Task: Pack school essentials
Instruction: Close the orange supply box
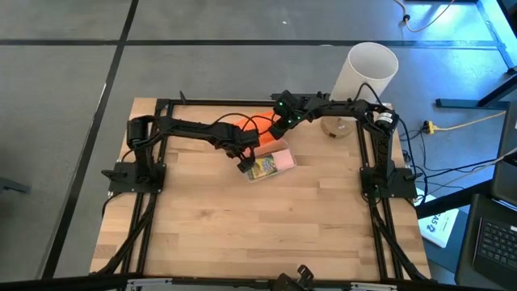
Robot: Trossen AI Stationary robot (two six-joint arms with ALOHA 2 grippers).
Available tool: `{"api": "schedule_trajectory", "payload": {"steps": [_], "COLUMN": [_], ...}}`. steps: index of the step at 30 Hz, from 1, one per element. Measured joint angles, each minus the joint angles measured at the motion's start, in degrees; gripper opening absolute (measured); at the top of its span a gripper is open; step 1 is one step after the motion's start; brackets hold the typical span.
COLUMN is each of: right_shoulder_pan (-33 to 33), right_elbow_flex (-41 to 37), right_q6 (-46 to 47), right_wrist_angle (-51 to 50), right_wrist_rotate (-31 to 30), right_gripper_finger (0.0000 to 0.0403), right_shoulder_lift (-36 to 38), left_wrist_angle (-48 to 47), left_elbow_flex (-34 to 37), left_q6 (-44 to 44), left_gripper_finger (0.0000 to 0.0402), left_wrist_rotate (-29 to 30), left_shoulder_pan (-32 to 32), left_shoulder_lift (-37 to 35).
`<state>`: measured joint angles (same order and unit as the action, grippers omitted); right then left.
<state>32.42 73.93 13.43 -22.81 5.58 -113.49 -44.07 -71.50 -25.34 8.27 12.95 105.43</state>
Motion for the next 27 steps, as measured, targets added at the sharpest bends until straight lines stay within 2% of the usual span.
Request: {"api": "schedule_trajectory", "payload": {"steps": [7,12,16,18,24,27], "right_shoulder_pan": [-0.1,-0.1,-0.1,-0.1,-0.1,-0.1], "right_elbow_flex": [0.0,0.0,0.0,0.0,0.0,0.0], "right_q6": [-0.4,-0.4,-0.4,-0.4,-0.9,-1.5], "right_wrist_angle": [0.1,0.3,0.4,0.5,0.8,0.8], "right_wrist_rotate": [-0.1,-0.4,-0.4,-0.4,-0.4,-0.4], "right_gripper_finger": [0.0035,0.0035,0.0035,0.0035,0.0026,0.0021], "right_shoulder_lift": [0.0,0.0,0.0,0.0,0.0,0.0], "left_wrist_angle": [-2.2,-7.6,-8.9,-8.9,-5.4,-3.0], "left_elbow_flex": [0.0,0.0,0.0,0.0,1.4,2.6], "left_q6": [0.4,0.7,5.5,8.3,19.8,22.9], "left_gripper_finger": [0.0394,0.0394,0.0394,0.0394,0.0394,0.0394], "left_wrist_rotate": [1.9,4.2,5.5,2.2,-14.9,-19.3], "left_shoulder_pan": [0.6,2.9,6.7,9.5,18.8,22.4], "left_shoulder_lift": [-3.3,-7.4,-10.3,-10.8,-10.1,-10.1]}}
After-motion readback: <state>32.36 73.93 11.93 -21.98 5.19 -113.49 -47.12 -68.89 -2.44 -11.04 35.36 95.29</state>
